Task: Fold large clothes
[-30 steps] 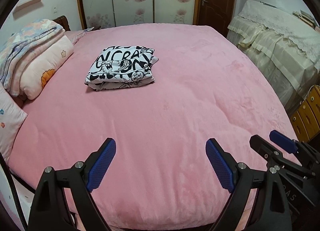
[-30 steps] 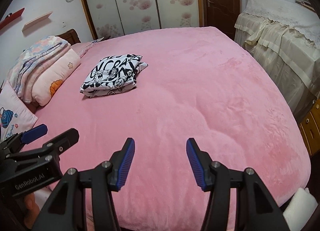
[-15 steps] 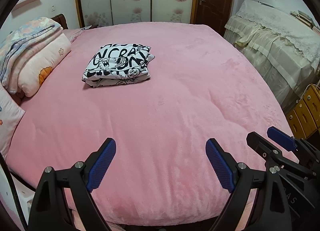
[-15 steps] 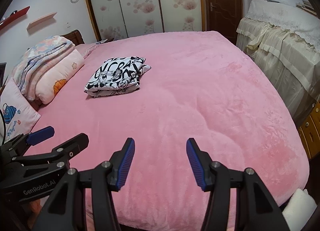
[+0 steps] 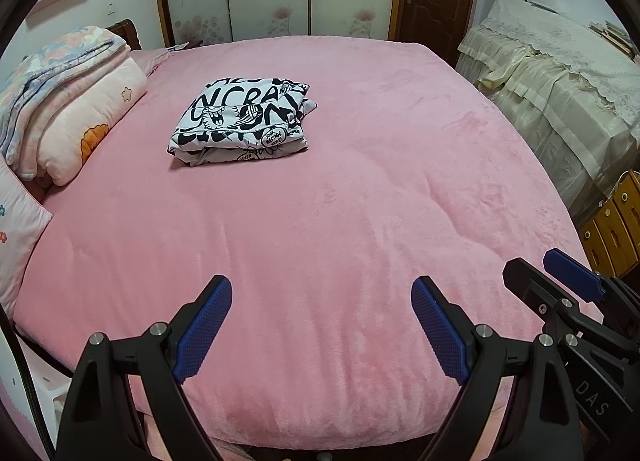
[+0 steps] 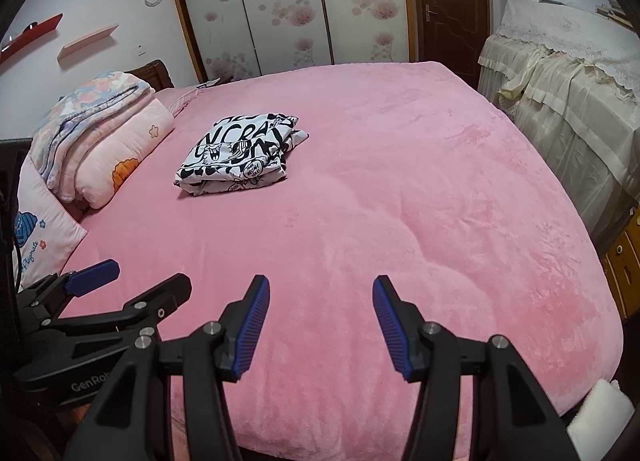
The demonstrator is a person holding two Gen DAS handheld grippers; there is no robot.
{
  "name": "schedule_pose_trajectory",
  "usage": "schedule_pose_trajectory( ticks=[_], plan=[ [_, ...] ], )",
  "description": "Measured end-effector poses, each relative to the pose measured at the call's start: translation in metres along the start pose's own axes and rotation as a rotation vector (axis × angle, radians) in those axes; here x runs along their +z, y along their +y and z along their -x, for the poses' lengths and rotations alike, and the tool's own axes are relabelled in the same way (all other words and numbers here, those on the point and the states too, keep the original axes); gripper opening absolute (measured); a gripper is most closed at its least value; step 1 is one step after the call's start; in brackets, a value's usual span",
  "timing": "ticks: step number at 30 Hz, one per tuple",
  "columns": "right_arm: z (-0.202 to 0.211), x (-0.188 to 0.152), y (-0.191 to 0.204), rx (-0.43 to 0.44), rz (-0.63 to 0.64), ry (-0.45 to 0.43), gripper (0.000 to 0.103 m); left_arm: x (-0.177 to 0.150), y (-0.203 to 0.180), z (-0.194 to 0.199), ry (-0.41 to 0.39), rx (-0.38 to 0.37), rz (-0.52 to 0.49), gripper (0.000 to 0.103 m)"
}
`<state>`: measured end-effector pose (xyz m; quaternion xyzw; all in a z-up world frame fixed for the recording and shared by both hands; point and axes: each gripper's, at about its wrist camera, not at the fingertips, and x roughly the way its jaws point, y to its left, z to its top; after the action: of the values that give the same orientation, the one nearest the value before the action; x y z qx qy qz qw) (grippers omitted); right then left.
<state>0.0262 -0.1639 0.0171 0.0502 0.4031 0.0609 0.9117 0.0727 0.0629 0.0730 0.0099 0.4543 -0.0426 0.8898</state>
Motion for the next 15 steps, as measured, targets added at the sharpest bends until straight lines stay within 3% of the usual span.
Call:
schedule_pose_trajectory(
  ticks=[15],
  plan=[
    [-0.018, 0.013, -0.003, 0.022, -0.030, 0.010, 0.054, 0.008, 0.006, -0.011, 0.018, 0.004, 0.025, 0.090]
  ],
)
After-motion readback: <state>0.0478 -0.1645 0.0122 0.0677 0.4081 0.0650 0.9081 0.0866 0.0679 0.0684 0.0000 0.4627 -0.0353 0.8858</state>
